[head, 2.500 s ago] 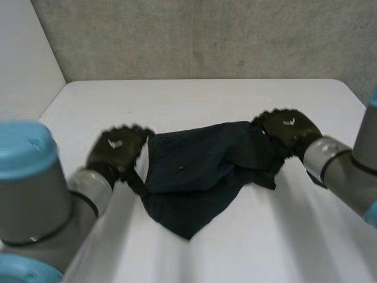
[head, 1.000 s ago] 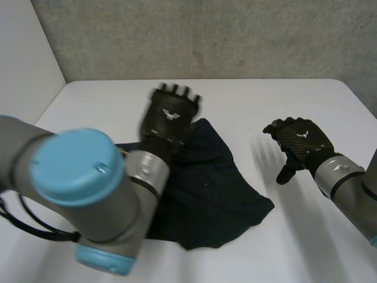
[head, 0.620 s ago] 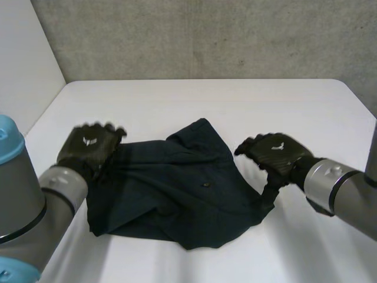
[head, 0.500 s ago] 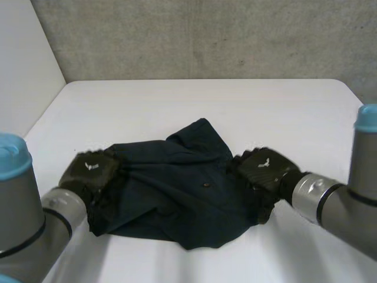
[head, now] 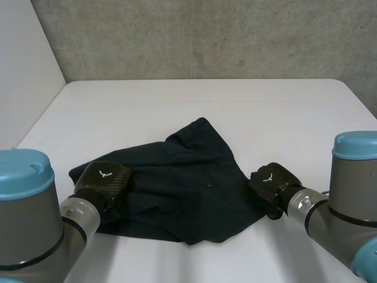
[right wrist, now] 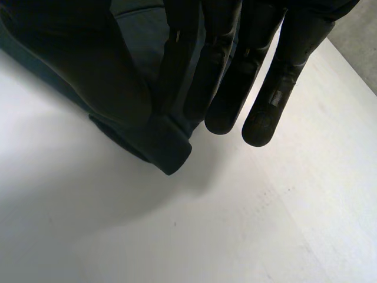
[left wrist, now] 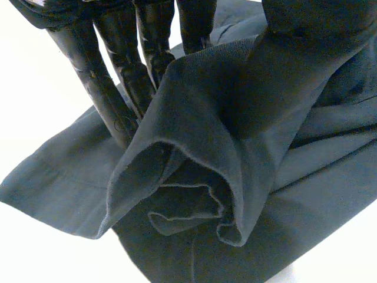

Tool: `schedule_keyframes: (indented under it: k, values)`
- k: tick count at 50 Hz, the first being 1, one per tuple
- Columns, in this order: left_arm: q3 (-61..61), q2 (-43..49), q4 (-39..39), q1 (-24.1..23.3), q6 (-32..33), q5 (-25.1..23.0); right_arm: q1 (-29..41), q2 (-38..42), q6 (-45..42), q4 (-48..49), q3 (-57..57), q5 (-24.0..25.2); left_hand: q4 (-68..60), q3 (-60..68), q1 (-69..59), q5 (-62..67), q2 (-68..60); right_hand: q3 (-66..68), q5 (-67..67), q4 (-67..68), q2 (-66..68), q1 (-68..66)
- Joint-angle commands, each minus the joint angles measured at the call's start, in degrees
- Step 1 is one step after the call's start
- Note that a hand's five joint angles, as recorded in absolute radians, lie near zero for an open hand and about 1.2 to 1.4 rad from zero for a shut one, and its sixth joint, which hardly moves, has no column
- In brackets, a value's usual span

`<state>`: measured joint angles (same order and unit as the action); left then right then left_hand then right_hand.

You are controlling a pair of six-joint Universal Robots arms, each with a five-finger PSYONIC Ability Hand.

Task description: Fold the shorts.

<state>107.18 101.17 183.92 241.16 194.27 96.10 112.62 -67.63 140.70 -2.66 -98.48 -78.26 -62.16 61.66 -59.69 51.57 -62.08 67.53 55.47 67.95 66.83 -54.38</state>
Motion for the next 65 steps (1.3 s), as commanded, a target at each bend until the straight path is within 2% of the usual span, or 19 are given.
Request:
schedule_keyframes:
  k: [1, 6, 10, 16, 17, 18, 20, 22, 25, 28, 31, 39, 44, 49, 58, 62, 63, 65]
  values:
    - [1.3, -2.6, -2.0, -5.3, 1.3, -0.2, -0.9, -6.2, -6.3, -5.2, -2.4, 0.0, -10.5, 11.0, -12.9, 11.1, -10.5, 12.5, 14.5, 12.1, 13.2, -25.6]
    - [2.6, -4.3, -5.1, -6.4, 5.5, -0.2, -3.0, -7.6, -10.3, -17.0, -2.9, 0.3, -10.5, 11.0, -12.9, 11.1, -10.5, 12.5, 14.5, 12.1, 13.2, -25.6]
    - [4.3, -5.8, -8.3, -6.7, 11.4, -0.2, -3.3, -7.6, -12.8, -25.6, -3.2, 1.0, -10.5, 11.0, -12.9, 11.1, -10.5, 12.5, 14.5, 12.1, 13.2, -25.6]
    - [5.4, -9.0, -10.7, -6.7, 17.4, -0.1, -4.6, -8.0, -12.1, -26.1, 0.5, 4.1, -7.3, 7.8, -9.8, 7.9, -7.4, 12.5, 14.5, 12.1, 13.2, -25.6]
    - [5.1, -9.5, -10.7, -6.4, 18.0, 0.0, -4.6, -8.0, -11.4, -25.6, 1.2, 4.3, -4.3, 4.8, -6.7, 4.9, -4.3, 1.9, 3.9, 1.5, 2.6, -15.0]
    - [4.4, -10.5, -10.6, -5.7, 18.6, 0.1, -4.5, -8.0, -9.5, -24.2, 2.7, 4.6, 7.4, -6.9, 4.9, -6.8, 7.3, -17.7, -15.7, -18.1, -17.0, 4.6]
    - [3.1, -11.3, -10.1, -4.7, 18.6, 0.1, -4.6, -8.0, -6.9, -22.6, 4.3, 4.8, 21.3, -20.8, 18.8, -20.7, 21.2, -32.0, -29.9, -32.4, -31.3, 18.8]
    - [1.0, -12.0, -8.9, -2.6, 18.5, 0.3, -4.6, -7.8, -3.3, -19.9, 7.2, 5.1, 34.5, -34.0, 32.1, -34.0, 34.5, -42.4, -40.4, -42.8, -41.7, 29.3]
    - [-0.5, -12.6, -7.3, -0.1, 18.4, 0.1, -4.1, -5.6, 1.7, -16.3, 11.2, 5.2, 38.3, -37.8, 35.8, -37.7, 38.2, -44.0, -41.9, -44.4, -43.3, 30.8]
    - [-1.9, -13.0, -4.9, 2.3, 18.2, 0.0, -3.4, -2.3, 5.5, -14.0, 15.2, 5.1, 41.8, -41.3, 39.4, -41.3, 41.8, -44.0, -41.9, -44.4, -43.3, 30.8]
    - [-2.6, -12.8, -1.2, 3.6, 16.6, 0.1, 1.9, 3.6, 10.2, -12.0, 23.2, 4.5, 42.2, -41.7, 39.7, -41.6, 42.1, -43.8, -41.8, -44.2, -43.1, 30.7]
    - [-3.2, -6.4, 0.6, 3.8, 11.0, 0.2, 5.9, 16.7, 13.4, -11.7, 38.1, 5.2, 42.2, -41.7, 39.7, -41.6, 42.1, -43.7, -41.6, -44.1, -42.9, 30.5]
    - [-4.4, -1.6, 0.8, 6.5, 10.3, -0.2, 8.6, 25.2, 13.8, -11.7, 46.3, 5.2, 42.4, -41.9, 39.9, -41.8, 42.3, -42.1, -40.1, -42.6, -41.4, 29.0]
    - [-6.0, 2.4, 0.3, 10.8, 10.5, -0.3, 9.2, 30.3, 13.7, -11.7, 50.0, 5.1, 42.4, -41.9, 39.9, -41.8, 42.3, -40.6, -38.6, -41.0, -39.9, 27.5]
    - [-7.5, 7.5, 0.3, 11.6, 10.7, -0.6, 10.5, 35.0, 13.4, -7.9, 52.0, 4.4, 39.8, -39.3, 37.4, -39.3, 39.8, -36.9, -34.9, -37.3, -36.2, 23.8]
    - [-8.1, 9.0, 0.3, 11.1, 10.7, -1.4, 10.5, 36.2, 13.5, -4.2, 52.1, 3.7, 31.6, -31.1, 29.2, -31.0, 31.5, -32.1, -30.0, -32.5, -31.4, 18.9]
    - [-8.4, 9.3, 0.3, 10.9, 10.6, -2.4, 10.5, 36.6, 13.4, -2.7, 52.2, 3.0, 22.1, -21.6, 19.6, -21.5, 22.0, -26.6, -24.5, -27.0, -25.8, 13.4]
    - [-8.7, 9.3, 0.3, 10.8, 10.6, -3.5, 10.5, 37.1, 13.2, -1.2, 52.8, 2.0, 2.2, -1.7, -0.2, -1.6, 2.2, -5.2, -3.2, -5.6, -4.5, -7.9]
